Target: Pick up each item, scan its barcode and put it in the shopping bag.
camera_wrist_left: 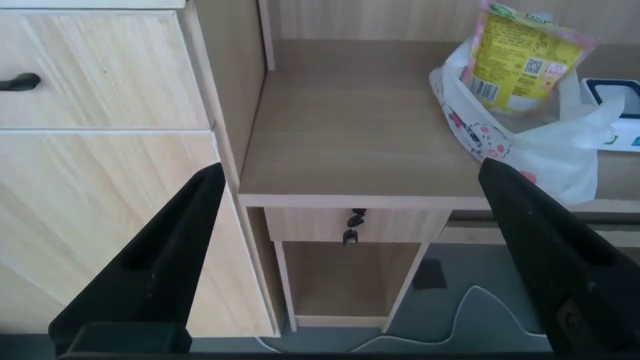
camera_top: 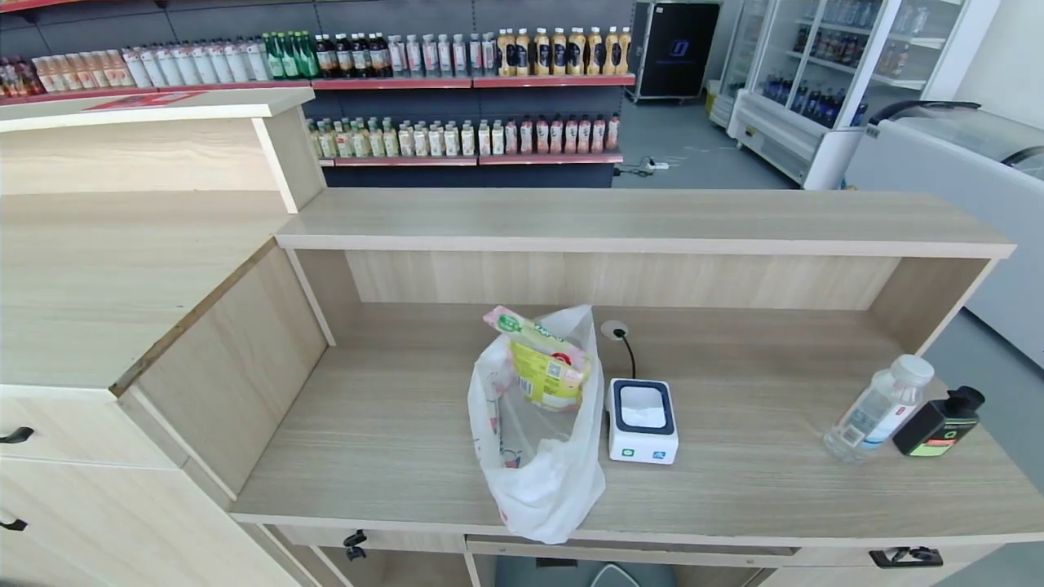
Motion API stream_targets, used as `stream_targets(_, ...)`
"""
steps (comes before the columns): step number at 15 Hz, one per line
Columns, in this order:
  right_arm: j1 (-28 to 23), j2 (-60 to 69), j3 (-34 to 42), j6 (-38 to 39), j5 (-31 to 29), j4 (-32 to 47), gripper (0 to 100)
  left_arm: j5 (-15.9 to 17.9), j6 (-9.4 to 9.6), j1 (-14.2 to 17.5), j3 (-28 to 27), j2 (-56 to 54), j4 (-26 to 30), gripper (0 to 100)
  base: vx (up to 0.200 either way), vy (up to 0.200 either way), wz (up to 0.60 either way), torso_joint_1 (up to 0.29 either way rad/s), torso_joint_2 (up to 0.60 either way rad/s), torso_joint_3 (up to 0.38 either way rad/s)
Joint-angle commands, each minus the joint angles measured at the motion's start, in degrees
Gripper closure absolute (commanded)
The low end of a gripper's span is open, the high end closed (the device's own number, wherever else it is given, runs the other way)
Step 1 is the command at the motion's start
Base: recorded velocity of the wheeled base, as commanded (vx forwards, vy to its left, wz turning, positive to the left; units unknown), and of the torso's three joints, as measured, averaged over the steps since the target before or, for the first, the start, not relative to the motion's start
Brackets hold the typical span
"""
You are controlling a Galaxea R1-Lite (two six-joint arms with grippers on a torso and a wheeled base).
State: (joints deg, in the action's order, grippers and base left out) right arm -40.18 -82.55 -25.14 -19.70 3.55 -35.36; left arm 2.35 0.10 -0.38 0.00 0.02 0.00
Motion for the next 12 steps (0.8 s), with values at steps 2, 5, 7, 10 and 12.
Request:
stream_targets(2,-0.7,-15.3,-2.6,-0.3,16.5,-9.6,0,0.0,-0.01,0.0,0.0,0.1,0.0,0,0.0,0.0,0.0,0.0,0.0,0.0)
stream_targets(5,-0.5,-19.1,-3.5,-8.6,25.8,-10.3,0,0.0,-0.01,0.0,0.0,0.1,0.0,0,0.0,0.0,0.0,0.0,0.0,0.0)
stream_targets(7,0.0,-22.5,-3.5,-14.5,26.2,-12.0,0,0.0,-0.01,0.0,0.0,0.1,0.0,0,0.0,0.0,0.0,0.0,0.0,0.0)
stream_targets(10,0.2,-26.0,-3.5,-16.5,26.4,-15.3,0,-0.1,-0.01,0.0,0.0,0.1,0.0,0,0.0,0.0,0.0,0.0,0.0,0.0)
stream_targets(12,0.9,-27.9,-3.6,-16.5,26.4,-17.1,0,0.0,-0.01,0.0,0.0,0.1,0.0,0,0.0,0.0,0.0,0.0,0.0,0.0)
